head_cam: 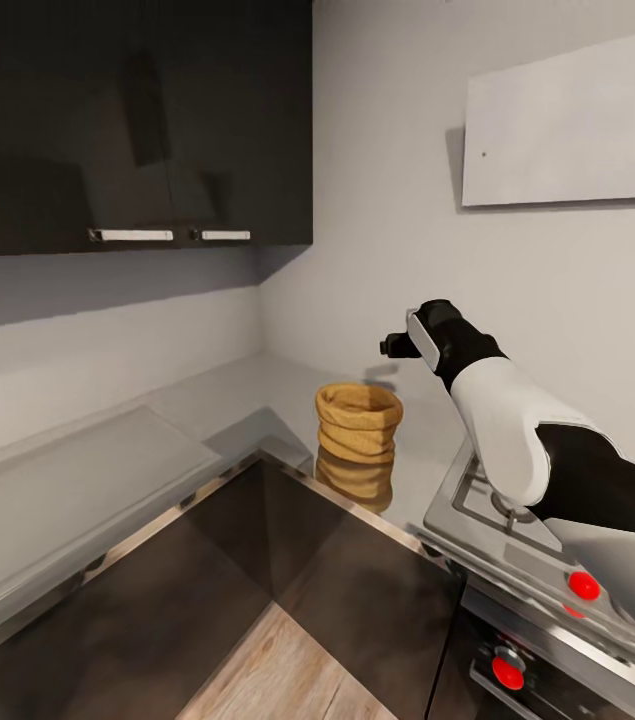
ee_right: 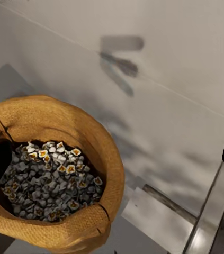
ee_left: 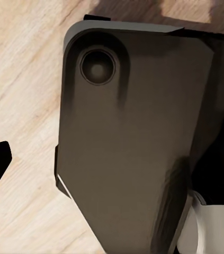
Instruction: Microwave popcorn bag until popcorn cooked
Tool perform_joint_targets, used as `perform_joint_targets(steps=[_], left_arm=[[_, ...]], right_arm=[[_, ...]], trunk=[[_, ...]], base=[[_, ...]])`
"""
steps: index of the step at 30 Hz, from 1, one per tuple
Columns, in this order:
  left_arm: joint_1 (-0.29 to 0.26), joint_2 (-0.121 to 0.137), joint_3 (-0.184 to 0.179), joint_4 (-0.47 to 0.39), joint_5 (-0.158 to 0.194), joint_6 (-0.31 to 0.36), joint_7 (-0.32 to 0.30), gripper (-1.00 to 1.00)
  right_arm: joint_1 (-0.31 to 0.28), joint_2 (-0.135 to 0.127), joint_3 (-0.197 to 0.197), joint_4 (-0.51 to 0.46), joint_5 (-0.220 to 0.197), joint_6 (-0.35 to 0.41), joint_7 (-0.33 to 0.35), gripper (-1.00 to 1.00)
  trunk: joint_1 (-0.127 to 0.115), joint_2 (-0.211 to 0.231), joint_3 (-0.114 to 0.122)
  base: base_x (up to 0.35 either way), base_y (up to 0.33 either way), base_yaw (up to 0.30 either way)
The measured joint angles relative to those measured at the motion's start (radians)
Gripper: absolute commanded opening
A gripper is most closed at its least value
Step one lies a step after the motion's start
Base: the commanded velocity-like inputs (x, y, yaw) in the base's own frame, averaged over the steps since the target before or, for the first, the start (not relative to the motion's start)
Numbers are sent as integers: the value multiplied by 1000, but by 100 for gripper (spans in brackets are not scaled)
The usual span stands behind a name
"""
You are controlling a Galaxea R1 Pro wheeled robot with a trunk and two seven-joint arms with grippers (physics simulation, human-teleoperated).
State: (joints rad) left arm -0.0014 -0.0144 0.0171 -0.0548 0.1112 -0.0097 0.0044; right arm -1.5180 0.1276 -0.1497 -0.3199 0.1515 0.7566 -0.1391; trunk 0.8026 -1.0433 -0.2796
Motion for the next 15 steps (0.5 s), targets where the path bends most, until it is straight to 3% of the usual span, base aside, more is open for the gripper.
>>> perform_joint_targets(steps=[7,12,15], left_arm=[[0,1,-1,0,13,0,0,100],[0,0,-1,0,14,0,0,100],[0,1,-1,0,14,0,0,100]], right_arm=[[0,0,0,14,0,-1,0,100],[0,-3,-1,133,1,-109,1,100],[0,-4,-1,146,3,-122,2,100]], trunk=[[0,0,0],[0,0,0],[0,0,0]], base=[[0,0,0],[0,0,0],[0,0,0]])
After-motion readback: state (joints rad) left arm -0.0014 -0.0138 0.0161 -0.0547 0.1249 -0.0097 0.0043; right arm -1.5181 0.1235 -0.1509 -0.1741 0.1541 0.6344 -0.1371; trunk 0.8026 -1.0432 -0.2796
